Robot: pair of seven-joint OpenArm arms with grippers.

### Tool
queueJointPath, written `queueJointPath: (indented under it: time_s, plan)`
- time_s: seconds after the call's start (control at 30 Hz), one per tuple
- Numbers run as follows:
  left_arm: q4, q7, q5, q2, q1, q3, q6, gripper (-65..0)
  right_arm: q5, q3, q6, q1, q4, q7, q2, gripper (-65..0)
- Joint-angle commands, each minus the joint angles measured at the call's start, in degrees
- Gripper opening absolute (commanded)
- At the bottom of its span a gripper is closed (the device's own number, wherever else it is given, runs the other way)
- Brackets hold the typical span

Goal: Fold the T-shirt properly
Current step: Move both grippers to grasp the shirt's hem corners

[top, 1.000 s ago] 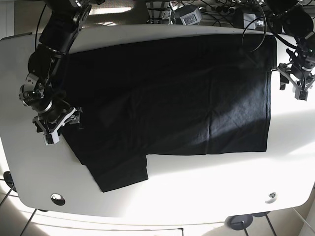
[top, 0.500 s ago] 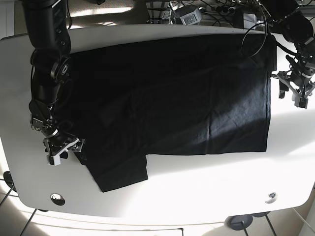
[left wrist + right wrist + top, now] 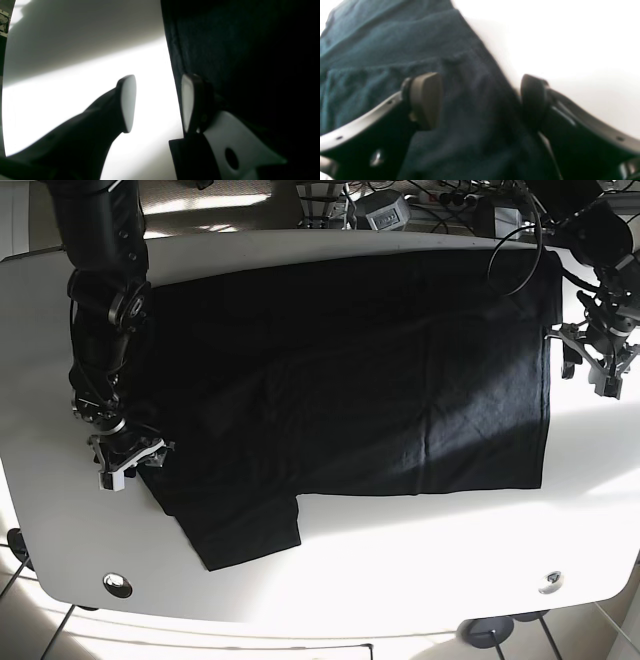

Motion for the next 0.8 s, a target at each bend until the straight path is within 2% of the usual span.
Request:
queueJointPath:
  time_s: [0.03,0.3,0.37,0.4,0.43,0.47,0.5,0.53,0.63,0.8]
  plan:
    - [1.23,-1.22,-0.70,-1.19,-0.50,-0.35,0.14,-38.2,-0.44,0.03,0.89,1.55,0.39,-1.44,-0.34,-18.4]
    - [1.15,-1.22,-0.61,-1.45,-0.50,-0.44,0.14,-38.2,-0.44,0.12,0.27,1.63,0.39,-1.35,-2.45,-19.0]
    - [0.97,-1.22,-0.43,-1.36,-0.94,-0.44,0.14,-37.9,-0.44,0.12,0.27,1.63,0.39,-1.26,-2.72,-31.5]
    - [0.97,-1.22,-0.43,-1.27,-1.99,-0.44,0.14,-37.8,-0.44,0.12,0.27,1.63,0.39,-1.26,-2.72,-40.3]
    - [0.71,-1.22,-0.35,-1.27,-4.01,-0.35,1.41,-37.6,-0.44,0.12,0.27,1.63,0.39,-1.26,-2.80,-52.2]
    - [0.00,-1.22,-0.35,-1.27,-5.77,0.00,6.69,-37.5,-0.44,0.12,0.27,1.63,0.39,-1.26,-2.80,-60.1]
    - [-1.32,-1.22,-0.35,-1.27,-6.92,0.27,9.77,-36.1,-0.44,0.12,0.27,1.63,0.39,-1.26,-2.63,-61.0]
    - [-4.31,-1.22,-0.35,-1.54,-9.29,1.85,13.02,-29.7,-0.44,0.12,0.27,1.63,0.39,-1.26,-2.63,-61.4]
    - [-11.16,-1.22,-0.35,-2.94,-15.79,4.58,16.98,-16.5,-0.44,0.12,0.27,1.63,0.39,-1.26,-2.54,-61.5]
    - [-27.60,-1.57,-0.43,-4.88,-26.43,9.41,17.68,-15.8,-0.44,0.21,0.27,1.63,0.39,-1.26,-2.63,-61.5]
